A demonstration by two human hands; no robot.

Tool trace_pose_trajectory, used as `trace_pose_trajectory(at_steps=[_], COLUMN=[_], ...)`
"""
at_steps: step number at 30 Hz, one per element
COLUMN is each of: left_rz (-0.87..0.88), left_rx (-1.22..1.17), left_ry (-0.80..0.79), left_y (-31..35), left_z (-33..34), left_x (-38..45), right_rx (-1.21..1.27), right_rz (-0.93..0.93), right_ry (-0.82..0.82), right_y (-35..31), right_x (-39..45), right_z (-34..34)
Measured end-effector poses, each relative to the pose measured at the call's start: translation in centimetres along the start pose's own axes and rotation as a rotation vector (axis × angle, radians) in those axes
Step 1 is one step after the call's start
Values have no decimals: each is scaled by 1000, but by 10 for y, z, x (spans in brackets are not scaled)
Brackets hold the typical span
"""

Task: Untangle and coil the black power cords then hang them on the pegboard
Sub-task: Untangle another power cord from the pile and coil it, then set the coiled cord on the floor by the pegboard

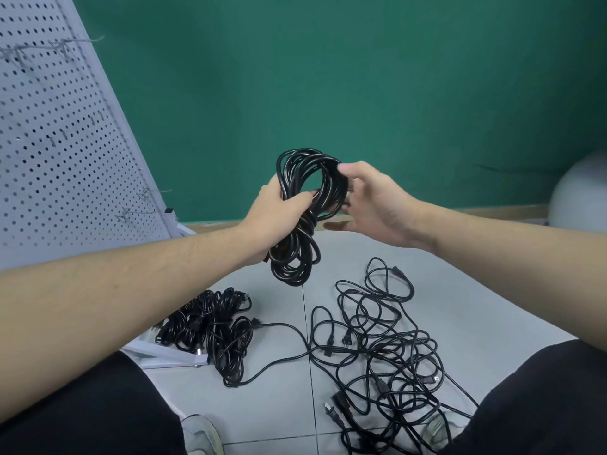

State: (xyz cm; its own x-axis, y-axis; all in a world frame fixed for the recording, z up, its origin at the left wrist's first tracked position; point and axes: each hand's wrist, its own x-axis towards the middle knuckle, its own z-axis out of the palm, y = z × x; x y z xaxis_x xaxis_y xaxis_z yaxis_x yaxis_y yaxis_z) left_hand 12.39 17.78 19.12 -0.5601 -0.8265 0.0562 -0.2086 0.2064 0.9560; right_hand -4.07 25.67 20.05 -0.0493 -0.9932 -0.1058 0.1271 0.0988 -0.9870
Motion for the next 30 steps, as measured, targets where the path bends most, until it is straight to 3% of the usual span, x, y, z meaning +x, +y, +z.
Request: trace_pose_trajectory(at_steps=[4,8,15,19,24,30], left_rz=[-47,-8,-42,15,46,28], left_rx=[10,95,375,693,684,981], left_ry=[-109,-72,-90,-36,45,86], left_y=[-4,-11,-29,-32,-39,-52], left_z=[2,1,-11,-17,-30,-45], left_x=[-1,3,11,17,20,24], right_rx=[-52,-98,-200,-180,-196,-388], right_rz=[-8,-63,-90,-83,-64,-32], right_ry=[228,350,366,344,369,350], right_y=[1,6,14,15,23,37], right_x=[7,12,21,26,40,56], right_z=[15,21,25,27,40,54])
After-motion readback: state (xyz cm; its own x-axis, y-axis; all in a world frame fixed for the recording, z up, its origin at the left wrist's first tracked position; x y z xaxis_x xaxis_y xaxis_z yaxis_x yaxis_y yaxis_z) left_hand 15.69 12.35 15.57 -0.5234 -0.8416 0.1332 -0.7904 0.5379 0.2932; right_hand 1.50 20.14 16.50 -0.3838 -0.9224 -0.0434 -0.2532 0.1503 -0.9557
